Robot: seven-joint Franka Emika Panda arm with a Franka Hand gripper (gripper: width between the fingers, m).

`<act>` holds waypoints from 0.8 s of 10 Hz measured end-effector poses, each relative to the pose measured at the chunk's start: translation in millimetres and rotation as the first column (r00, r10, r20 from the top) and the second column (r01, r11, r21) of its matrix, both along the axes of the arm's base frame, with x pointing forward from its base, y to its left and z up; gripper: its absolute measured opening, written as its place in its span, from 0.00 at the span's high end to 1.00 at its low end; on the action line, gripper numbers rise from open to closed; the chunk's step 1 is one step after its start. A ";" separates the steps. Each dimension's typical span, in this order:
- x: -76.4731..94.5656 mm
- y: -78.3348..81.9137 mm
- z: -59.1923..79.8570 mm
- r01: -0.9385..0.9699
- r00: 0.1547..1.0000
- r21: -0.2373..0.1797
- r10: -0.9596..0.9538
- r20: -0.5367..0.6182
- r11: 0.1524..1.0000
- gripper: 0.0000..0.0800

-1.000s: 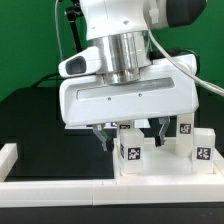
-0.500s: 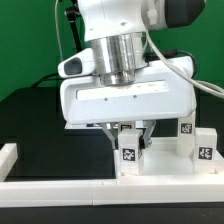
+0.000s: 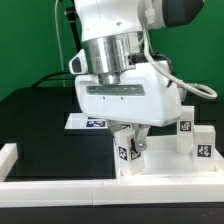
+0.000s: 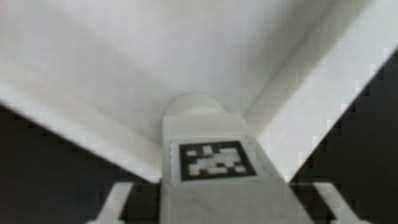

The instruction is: Assemble square table

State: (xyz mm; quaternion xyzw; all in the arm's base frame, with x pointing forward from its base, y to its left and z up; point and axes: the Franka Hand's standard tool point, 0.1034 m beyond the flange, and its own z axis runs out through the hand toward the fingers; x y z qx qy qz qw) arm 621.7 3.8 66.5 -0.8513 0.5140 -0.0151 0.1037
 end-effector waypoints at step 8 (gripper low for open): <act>0.4 14.6 0.2 -0.064 0.998 0.001 0.064 0.009 0.998 0.31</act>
Offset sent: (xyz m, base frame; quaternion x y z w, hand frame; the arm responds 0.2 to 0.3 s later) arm -0.0006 -0.0052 -0.0029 0.0285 0.0473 0.0817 0.9951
